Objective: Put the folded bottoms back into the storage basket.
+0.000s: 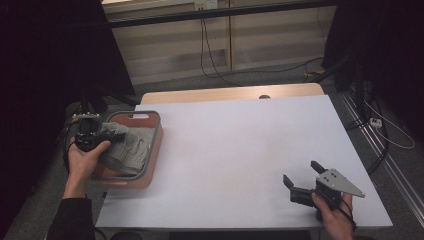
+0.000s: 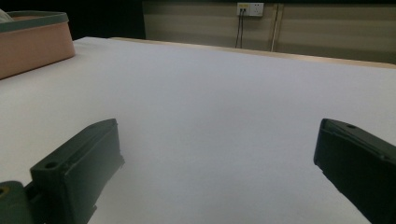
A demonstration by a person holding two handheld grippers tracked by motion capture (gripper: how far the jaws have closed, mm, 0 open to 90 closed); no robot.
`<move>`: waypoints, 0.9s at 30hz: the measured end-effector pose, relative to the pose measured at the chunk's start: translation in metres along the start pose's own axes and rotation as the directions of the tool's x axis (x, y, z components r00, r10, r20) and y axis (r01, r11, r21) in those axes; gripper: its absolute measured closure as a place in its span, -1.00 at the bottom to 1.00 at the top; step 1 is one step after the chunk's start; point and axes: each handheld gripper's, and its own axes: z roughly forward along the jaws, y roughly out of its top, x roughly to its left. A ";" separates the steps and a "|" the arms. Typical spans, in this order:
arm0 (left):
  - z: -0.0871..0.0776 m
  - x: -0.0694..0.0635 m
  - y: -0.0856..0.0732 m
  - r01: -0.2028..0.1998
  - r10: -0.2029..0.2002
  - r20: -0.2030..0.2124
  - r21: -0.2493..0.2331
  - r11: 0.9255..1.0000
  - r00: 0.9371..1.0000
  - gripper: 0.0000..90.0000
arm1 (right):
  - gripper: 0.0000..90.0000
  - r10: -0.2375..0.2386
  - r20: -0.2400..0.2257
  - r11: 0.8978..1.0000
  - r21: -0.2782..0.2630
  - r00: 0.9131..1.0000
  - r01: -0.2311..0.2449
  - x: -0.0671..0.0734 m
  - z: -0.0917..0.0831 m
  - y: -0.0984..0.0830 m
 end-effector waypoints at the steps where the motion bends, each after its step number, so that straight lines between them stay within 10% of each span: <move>1: 0.001 0.000 0.000 -0.008 0.008 -0.013 0.009 1.000 1.000 0.75 | -0.99 0.001 0.000 1.000 0.000 1.000 -0.001 0.000 0.000 0.000; 16: 0.004 0.014 -0.012 -0.024 0.059 -0.204 0.172 0.985 0.977 0.71 | -0.99 0.002 0.000 1.000 0.003 1.000 -0.002 0.000 0.001 0.000; 27: 0.012 0.019 -0.013 0.027 0.031 -0.236 0.241 0.970 0.971 0.73 | -0.99 0.000 -0.001 1.000 0.002 1.000 0.000 0.000 0.000 0.000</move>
